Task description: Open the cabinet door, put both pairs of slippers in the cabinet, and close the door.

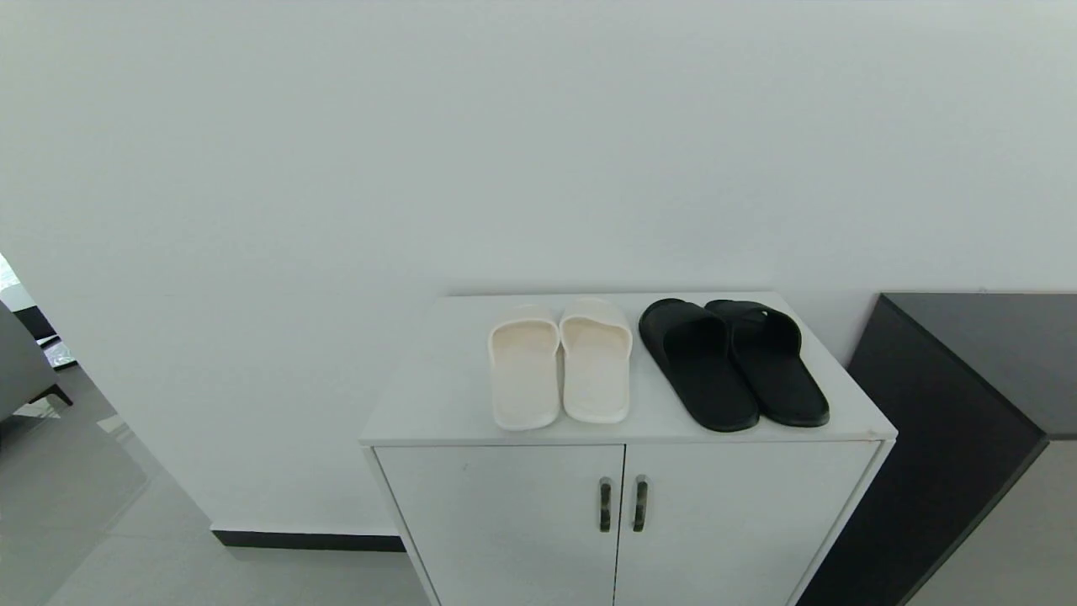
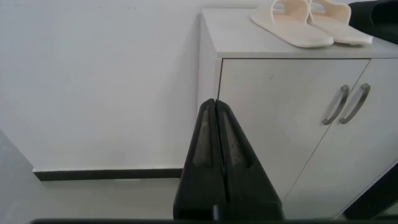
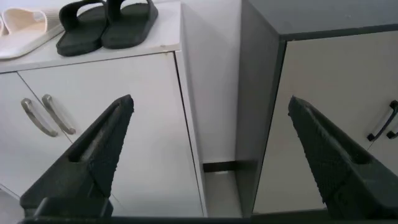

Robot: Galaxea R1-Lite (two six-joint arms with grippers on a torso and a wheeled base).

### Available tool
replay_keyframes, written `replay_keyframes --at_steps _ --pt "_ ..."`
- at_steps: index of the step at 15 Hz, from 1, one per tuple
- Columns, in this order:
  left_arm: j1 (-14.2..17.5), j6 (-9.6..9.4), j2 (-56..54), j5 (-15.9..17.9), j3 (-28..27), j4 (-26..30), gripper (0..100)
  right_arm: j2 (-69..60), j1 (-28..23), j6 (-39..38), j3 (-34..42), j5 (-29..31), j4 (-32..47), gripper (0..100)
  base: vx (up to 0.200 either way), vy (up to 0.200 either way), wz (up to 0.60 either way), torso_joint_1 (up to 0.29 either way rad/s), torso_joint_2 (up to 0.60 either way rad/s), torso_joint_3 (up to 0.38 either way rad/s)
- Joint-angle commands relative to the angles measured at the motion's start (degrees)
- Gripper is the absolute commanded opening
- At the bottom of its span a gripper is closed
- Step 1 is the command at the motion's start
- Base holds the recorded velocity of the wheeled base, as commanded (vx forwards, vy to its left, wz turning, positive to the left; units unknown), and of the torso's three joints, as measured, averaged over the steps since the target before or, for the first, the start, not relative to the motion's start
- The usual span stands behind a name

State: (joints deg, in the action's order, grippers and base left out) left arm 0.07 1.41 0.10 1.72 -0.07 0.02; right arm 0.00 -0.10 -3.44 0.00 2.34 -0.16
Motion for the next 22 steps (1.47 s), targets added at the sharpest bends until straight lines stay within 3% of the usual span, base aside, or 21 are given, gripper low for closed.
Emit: replay_keyframes --at_steps 1,3,5,7,8,10,12,14,20,22 --pt "0.0 -0.01 0.0 0.0 0.0 0.0 0 0.0 0.0 0.2 -0.6 -0.5 -0.7 100 0.000 0.000 0.00 0.000 0.00 0.000" --pt "0.0 -0.10 0.0 0.0 0.0 0.0 0 9.2 2.2 -7.6 -19.9 -0.8 0.4 100 0.000 0.000 0.00 0.000 0.00 0.000" --pt "0.0 -0.27 0.0 0.1 0.0 0.0 0 24.9 4.0 -5.6 -29.6 -4.9 8.5 100 0.000 0.000 0.00 0.000 0.00 0.000" --pt "0.0 -0.18 0.0 0.0 0.0 0.0 0 37.6 4.2 -4.6 -31.2 -7.0 4.9 100 0.000 0.000 0.00 0.000 0.00 0.000" --pt "0.0 -0.18 0.0 0.0 0.0 0.0 0 45.0 5.4 -4.8 -31.0 -6.9 -0.8 100 0.000 0.000 0.00 0.000 0.00 0.000" --pt "0.0 -0.18 0.0 0.0 0.0 0.0 0 52.6 13.3 -7.8 -31.2 -4.5 -7.8 100 0.000 0.000 0.00 0.000 0.00 0.000" --pt "0.0 -0.18 0.0 0.0 0.0 0.1 0 57.9 24.0 -9.9 -31.9 3.8 -11.8 100 0.000 0.000 0.00 0.000 0.00 0.000" --pt "0.0 -0.18 0.0 0.0 0.0 0.0 0 64.0 29.9 -10.0 -34.4 8.9 -14.7 100 0.000 0.000 0.00 0.000 0.00 0.000" --pt "0.0 -0.27 0.0 0.0 0.0 0.0 0 80.8 31.6 -9.2 -40.9 11.1 -19.7 100 0.000 0.000 0.00 0.000 0.00 0.000" --pt "0.0 -0.27 0.0 0.0 0.0 0.0 0 86.7 31.6 -9.1 -40.8 13.0 -27.5 100 0.000 0.000 0.00 0.000 0.00 0.000"
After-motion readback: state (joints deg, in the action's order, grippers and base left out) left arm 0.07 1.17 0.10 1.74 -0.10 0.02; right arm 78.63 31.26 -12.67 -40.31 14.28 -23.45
